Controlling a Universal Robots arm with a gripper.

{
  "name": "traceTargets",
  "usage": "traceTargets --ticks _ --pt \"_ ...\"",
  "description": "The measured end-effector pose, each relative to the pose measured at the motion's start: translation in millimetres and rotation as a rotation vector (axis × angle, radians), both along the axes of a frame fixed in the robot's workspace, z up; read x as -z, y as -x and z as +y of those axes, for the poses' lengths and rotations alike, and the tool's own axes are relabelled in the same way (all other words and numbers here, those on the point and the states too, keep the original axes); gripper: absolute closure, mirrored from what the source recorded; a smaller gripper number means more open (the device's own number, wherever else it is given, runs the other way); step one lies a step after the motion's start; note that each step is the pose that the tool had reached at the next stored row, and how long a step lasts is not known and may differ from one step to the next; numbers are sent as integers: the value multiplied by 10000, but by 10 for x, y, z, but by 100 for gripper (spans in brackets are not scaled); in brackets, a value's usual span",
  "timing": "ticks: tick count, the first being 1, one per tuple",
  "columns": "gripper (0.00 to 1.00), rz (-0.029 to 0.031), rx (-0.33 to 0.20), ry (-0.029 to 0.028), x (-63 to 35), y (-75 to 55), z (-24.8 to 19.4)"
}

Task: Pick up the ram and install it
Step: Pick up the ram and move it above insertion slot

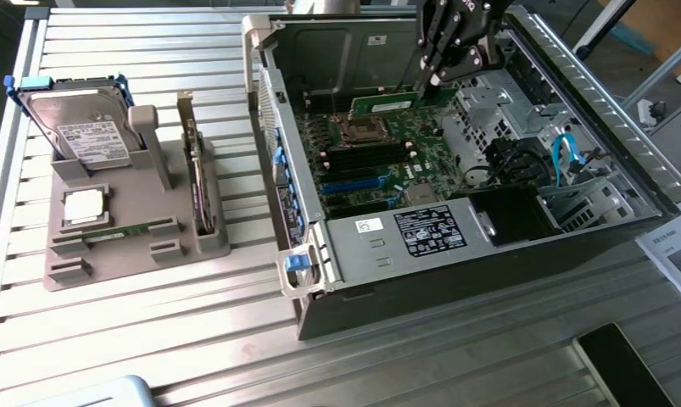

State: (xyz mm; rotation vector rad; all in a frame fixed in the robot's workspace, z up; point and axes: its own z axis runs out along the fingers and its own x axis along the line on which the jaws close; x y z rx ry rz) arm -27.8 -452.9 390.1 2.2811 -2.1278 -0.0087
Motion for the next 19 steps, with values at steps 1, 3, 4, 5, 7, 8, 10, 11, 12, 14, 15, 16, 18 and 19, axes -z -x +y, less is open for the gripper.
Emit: traceTargets --ticks 1,3,4,5,7,8,10,11,12,14,15,16,18,19 --pt "88 0 1 0 0 0 0" --pt "88 1 0 1 -1 0 0" --pt "88 1 0 1 0 0 0" --pt "88 1 1 2 0 0 6" --pt "88 1 1 2 1 0 29" --pt "88 0 1 0 3 0 43" --pt "88 0 1 1 4 0 68" --pt "88 0 1 1 4 0 81" --pt "88 0 1 1 5 0 95" --pt "88 0 1 1 7 0 141" --pt "88 -1 0 0 8 0 163" --pt "88 -1 1 1 8 0 179" --pt "88 -3 1 0 10 0 214" --pt "88 -4 1 1 9 0 228"
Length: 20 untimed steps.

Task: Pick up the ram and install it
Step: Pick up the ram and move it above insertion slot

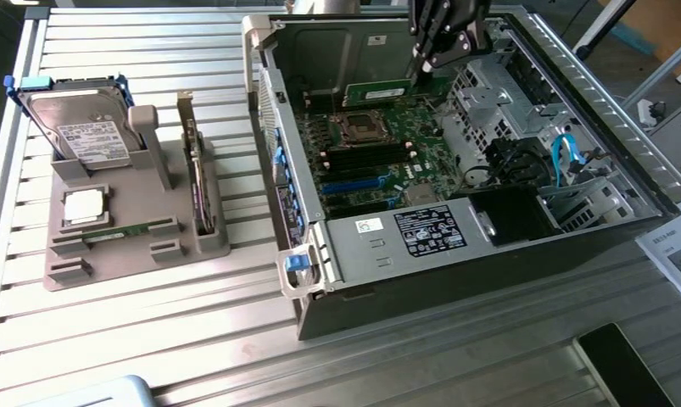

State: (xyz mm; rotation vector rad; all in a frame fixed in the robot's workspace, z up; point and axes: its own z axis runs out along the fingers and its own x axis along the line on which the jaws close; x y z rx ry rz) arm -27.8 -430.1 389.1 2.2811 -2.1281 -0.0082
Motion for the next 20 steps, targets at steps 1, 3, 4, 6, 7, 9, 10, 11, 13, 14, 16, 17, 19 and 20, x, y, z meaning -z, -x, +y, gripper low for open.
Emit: traceTargets --ticks 1,3,4,6,7,9,10,11,13,14,16,17,19,20 --pt "88 -1 0 0 0 0 13" --pt "88 -1 0 1 1 0 41" --pt "88 -1 0 1 2 0 57" --pt "88 -2 -1 -1 5 -1 70" --pt "88 -3 -1 -2 11 0 72" --pt "88 -3 0 -2 21 0 74" --pt "88 -2 -1 -2 30 0 76" --pt "88 -3 0 -3 42 0 77" --pt "88 -3 -1 -4 55 0 78" --pt "88 -3 -1 -5 64 0 78" --pt "88 -4 0 -7 76 0 79" --pt "88 -4 0 -6 82 0 79" --pt "88 -4 0 -6 94 0 80" --pt "88 -4 0 -5 94 0 80"
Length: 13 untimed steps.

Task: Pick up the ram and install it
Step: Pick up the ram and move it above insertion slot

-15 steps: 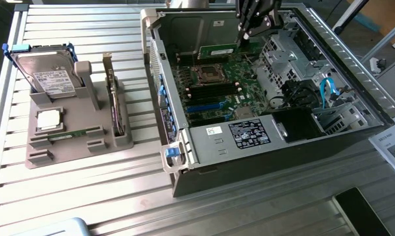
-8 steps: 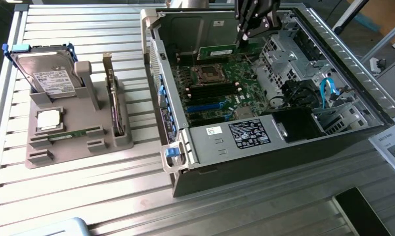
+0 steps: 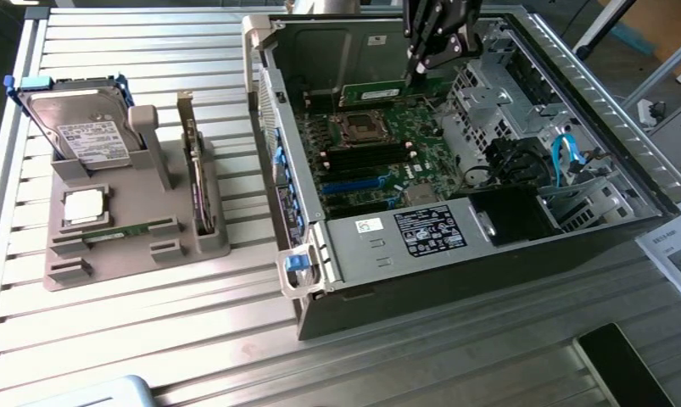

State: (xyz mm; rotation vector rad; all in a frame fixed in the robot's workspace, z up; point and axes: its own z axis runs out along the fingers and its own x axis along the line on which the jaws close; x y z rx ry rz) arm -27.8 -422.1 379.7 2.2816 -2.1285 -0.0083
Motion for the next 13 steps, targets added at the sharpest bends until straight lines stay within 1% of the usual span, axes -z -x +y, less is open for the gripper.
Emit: traceTargets --ticks 4,9,13 --pt "88 -1 0 -1 1 0 0" --pt "88 0 -1 -2 49 0 1" --pt "88 0 0 -2 55 0 1"
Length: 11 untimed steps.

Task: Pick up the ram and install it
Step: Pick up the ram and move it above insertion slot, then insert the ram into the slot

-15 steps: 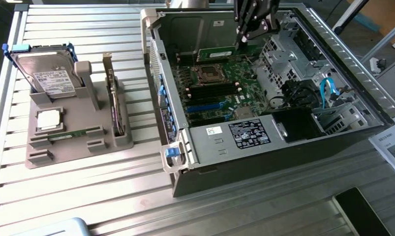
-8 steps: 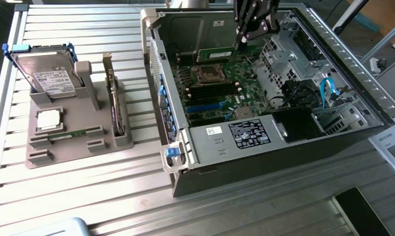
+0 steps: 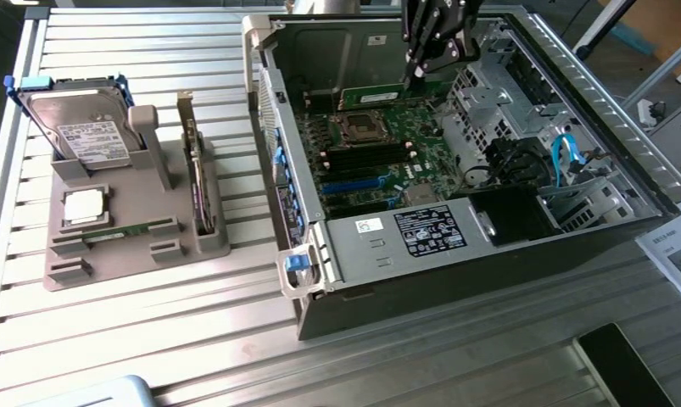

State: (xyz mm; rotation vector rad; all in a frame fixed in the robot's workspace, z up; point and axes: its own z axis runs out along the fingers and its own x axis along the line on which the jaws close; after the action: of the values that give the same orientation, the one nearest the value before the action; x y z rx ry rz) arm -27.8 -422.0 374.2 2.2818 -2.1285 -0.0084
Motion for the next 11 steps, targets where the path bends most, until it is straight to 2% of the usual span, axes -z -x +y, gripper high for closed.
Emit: traceTargets --ticks 6,11 --pt "88 0 0 1 3 0 35" --pt "88 0 0 -4 3 0 36"
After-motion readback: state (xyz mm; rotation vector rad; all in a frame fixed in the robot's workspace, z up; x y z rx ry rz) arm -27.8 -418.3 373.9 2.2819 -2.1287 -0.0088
